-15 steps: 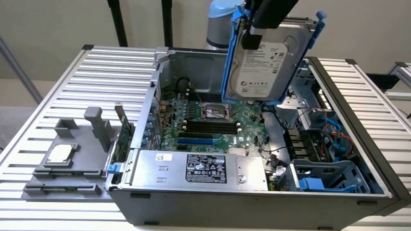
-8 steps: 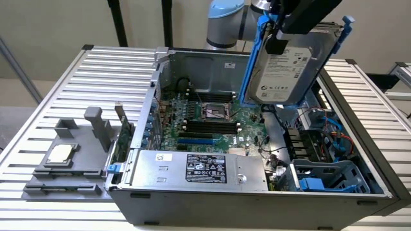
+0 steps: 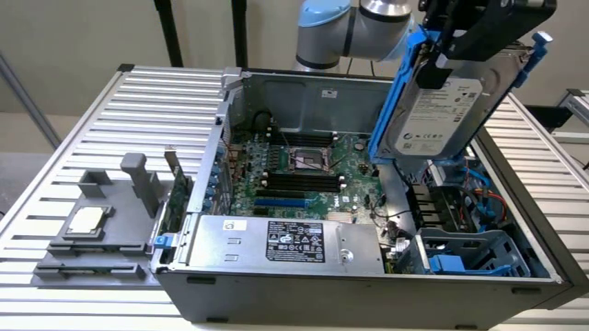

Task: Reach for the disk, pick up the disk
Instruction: 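Pick up the disk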

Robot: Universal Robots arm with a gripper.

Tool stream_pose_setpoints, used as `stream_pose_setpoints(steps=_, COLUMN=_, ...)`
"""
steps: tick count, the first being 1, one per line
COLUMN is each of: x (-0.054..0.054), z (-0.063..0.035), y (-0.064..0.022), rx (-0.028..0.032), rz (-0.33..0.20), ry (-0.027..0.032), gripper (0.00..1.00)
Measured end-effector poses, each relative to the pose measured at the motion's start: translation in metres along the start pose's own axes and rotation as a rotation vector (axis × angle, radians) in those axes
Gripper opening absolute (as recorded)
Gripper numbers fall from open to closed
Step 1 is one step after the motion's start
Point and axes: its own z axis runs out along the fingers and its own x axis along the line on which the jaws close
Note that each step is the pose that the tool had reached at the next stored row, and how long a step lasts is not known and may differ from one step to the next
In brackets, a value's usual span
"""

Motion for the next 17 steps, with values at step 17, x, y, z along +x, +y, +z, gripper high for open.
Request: stream_pose_setpoints(steps=17, x=0.042, z=-0.0054, y=-0.0469, rx=-0.0087, rz=0.001, ry=-0.0003, gripper=0.33)
